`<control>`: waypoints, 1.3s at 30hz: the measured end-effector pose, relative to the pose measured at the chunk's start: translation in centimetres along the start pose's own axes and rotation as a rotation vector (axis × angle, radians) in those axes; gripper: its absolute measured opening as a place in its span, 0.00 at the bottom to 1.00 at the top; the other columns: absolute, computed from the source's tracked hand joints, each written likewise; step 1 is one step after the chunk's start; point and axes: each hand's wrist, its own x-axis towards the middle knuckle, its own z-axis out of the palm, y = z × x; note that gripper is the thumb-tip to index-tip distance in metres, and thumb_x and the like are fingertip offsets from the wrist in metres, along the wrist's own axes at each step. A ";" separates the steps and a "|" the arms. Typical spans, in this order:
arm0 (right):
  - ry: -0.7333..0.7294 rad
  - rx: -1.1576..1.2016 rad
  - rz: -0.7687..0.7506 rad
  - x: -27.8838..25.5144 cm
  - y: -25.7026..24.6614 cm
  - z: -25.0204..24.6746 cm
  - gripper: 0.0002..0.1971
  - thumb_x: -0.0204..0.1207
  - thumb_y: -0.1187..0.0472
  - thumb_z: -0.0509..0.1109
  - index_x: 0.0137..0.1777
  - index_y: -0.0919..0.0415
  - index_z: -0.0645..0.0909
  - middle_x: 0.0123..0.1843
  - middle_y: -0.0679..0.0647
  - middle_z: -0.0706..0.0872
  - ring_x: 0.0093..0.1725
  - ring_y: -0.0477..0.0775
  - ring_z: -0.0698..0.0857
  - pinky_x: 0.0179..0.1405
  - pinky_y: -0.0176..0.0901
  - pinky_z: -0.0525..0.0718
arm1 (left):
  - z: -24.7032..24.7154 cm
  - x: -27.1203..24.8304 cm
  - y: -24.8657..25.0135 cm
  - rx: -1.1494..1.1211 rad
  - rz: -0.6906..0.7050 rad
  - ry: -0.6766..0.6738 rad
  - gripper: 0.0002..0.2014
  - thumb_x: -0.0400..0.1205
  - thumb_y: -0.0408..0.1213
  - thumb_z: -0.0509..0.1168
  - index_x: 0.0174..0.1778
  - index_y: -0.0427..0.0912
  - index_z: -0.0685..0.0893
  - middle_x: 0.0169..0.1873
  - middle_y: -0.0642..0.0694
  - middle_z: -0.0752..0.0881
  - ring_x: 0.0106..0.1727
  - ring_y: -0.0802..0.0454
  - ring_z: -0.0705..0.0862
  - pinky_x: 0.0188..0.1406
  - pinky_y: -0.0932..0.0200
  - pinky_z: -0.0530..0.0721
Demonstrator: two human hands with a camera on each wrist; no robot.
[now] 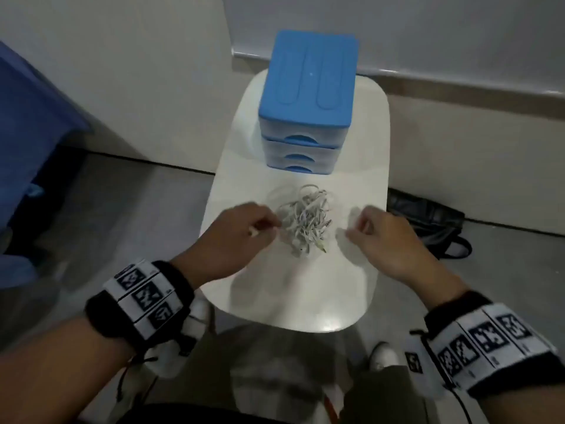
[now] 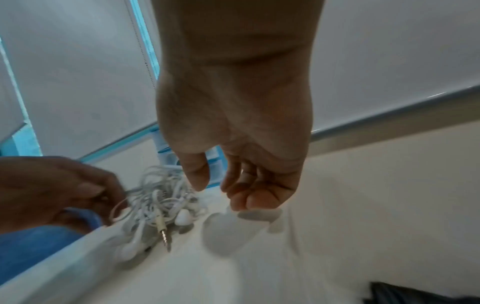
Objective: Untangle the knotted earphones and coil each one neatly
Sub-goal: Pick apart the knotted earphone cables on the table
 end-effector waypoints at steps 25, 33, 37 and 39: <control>-0.166 0.038 0.060 3.9 -3.2 1.1 0.13 0.78 0.52 0.73 0.57 0.58 0.81 0.44 0.62 0.80 0.37 0.59 0.78 0.41 0.51 0.84 | 1.6 6.1 4.9 -0.110 -0.166 -0.126 0.21 0.87 0.52 0.59 0.61 0.40 0.88 0.46 0.45 0.88 0.43 0.49 0.83 0.47 0.51 0.85; -0.044 -0.063 0.024 2.4 -5.2 1.8 0.09 0.79 0.60 0.75 0.55 0.64 0.86 0.49 0.61 0.90 0.42 0.59 0.89 0.53 0.57 0.92 | 1.6 4.0 4.8 -0.089 -0.125 -0.108 0.15 0.88 0.48 0.60 0.61 0.46 0.87 0.54 0.44 0.92 0.47 0.49 0.86 0.61 0.45 0.88; 0.071 0.032 -0.016 1.5 -5.9 1.7 0.06 0.80 0.65 0.70 0.53 0.66 0.84 0.44 0.61 0.91 0.37 0.56 0.91 0.42 0.52 0.94 | 1.4 3.2 5.3 -0.110 -0.085 -0.096 0.10 0.87 0.42 0.62 0.59 0.43 0.85 0.48 0.44 0.88 0.42 0.52 0.86 0.45 0.55 0.87; 0.114 0.086 -0.045 0.9 -6.3 1.8 0.05 0.80 0.68 0.68 0.54 0.66 0.83 0.44 0.62 0.92 0.37 0.56 0.91 0.37 0.48 0.92 | 1.2 2.5 5.7 -0.112 -0.056 -0.074 0.04 0.87 0.38 0.63 0.51 0.45 0.83 0.40 0.49 0.85 0.39 0.52 0.83 0.46 0.55 0.85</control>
